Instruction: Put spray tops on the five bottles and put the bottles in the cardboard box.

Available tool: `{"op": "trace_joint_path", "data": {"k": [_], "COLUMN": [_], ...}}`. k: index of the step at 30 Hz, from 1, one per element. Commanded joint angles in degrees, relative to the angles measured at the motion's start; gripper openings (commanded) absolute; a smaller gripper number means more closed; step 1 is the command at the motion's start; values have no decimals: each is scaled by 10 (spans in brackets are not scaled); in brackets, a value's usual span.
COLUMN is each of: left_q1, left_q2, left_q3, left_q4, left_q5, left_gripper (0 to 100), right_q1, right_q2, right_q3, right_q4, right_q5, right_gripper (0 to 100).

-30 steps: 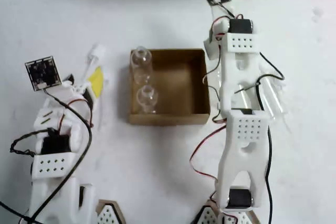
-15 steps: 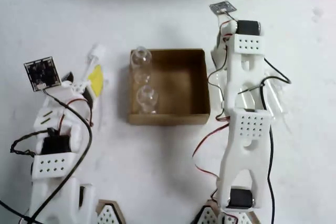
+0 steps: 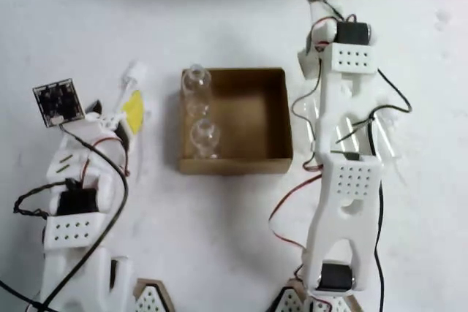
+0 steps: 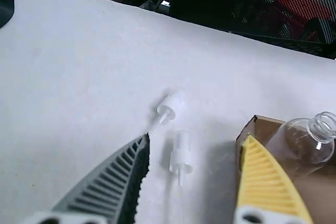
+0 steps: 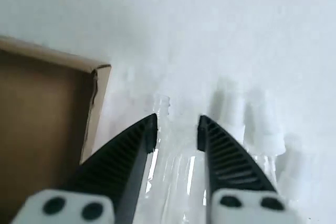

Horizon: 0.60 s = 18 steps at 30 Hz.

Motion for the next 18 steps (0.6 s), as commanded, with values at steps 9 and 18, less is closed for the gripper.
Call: {"op": "trace_joint_path", "data": {"k": [9, 18], "left_q1": [-5, -5], "left_q2": [-15, -15], "left_q3": [-3, -3], "left_q4": [-17, -17], "left_q5": [-6, -30], "left_gripper": [268, 268], "right_q1": [-7, -23], "right_q2": [44, 74], "right_q3": [-18, -18], "right_q4": [-16, -24], "right_q5": [-9, 11], "right_gripper": [159, 156]}}
